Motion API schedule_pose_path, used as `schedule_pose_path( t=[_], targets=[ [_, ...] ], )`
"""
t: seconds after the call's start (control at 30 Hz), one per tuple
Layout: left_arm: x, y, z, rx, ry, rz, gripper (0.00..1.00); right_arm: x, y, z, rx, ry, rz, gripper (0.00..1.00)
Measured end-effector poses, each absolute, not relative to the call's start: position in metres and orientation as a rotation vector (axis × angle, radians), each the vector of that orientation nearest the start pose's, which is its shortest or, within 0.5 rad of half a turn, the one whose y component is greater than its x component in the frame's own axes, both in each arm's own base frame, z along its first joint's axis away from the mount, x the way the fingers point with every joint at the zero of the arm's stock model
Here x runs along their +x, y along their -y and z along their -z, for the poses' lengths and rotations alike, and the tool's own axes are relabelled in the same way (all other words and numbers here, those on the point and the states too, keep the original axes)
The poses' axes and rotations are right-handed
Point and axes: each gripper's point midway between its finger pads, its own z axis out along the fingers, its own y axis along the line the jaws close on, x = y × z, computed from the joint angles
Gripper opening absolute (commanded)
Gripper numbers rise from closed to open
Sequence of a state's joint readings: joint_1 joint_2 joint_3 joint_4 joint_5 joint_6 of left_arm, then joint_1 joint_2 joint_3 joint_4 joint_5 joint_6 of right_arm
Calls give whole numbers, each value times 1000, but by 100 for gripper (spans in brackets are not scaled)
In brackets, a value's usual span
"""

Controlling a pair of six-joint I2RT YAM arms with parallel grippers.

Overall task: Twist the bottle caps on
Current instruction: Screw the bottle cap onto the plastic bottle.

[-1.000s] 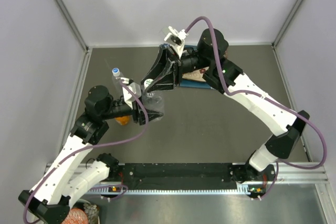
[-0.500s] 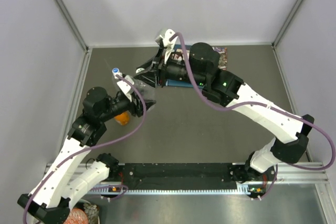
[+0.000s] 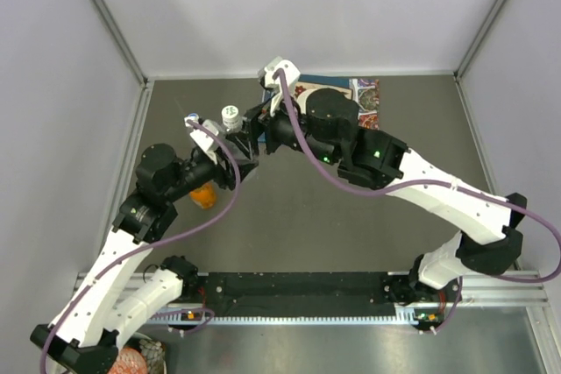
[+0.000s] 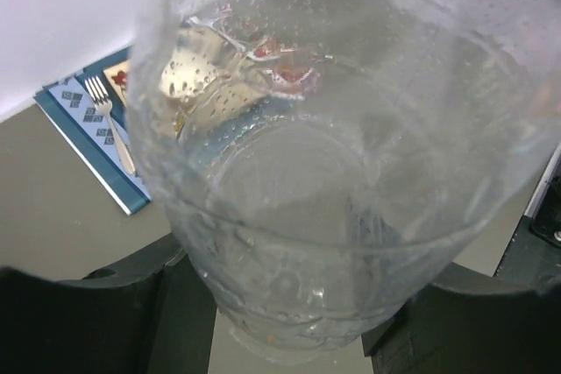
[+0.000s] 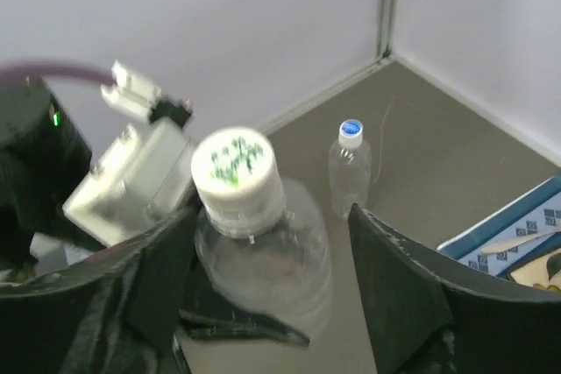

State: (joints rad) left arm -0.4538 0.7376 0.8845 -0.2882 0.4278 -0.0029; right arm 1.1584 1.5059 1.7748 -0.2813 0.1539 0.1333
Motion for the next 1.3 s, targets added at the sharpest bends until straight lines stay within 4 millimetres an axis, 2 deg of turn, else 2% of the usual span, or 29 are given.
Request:
schedule_pose_path(
  t=[0.13,0.3,0.4,0.5,0.63,0.73,0.8,1.03,1.3],
  targets=[
    [221,195,-331,700,-1525,736,2,187,-414,-447,-801,-1544,-962,92],
    [211,204,-339,745,-1477,808,2,169,-389,-466,-912,-1484,-1121,94],
    [196,214,-340,810,-1446,905,2,156,-373,-482,-1021,-1390,-1213,92],
    [171,226,-338,916,-1404,1054,2,140,-365,-499,-1139,-1273,-1286,89],
    [140,236,-334,1058,-1359,1237,2,118,-365,-528,-1259,-1105,-1376,84],
    [125,238,-332,1139,-1326,1318,2,112,-371,-541,-1320,-1017,-1428,80],
    [119,238,-332,1170,-1311,1345,2,112,-378,-539,-1353,-1000,-1468,79],
    [111,237,-328,1229,-1281,1370,2,118,-401,-510,-1424,-1062,-1600,71],
    [119,238,-330,1217,-1292,1323,0,113,-403,-510,-1446,-1035,-1664,62]
  ],
)
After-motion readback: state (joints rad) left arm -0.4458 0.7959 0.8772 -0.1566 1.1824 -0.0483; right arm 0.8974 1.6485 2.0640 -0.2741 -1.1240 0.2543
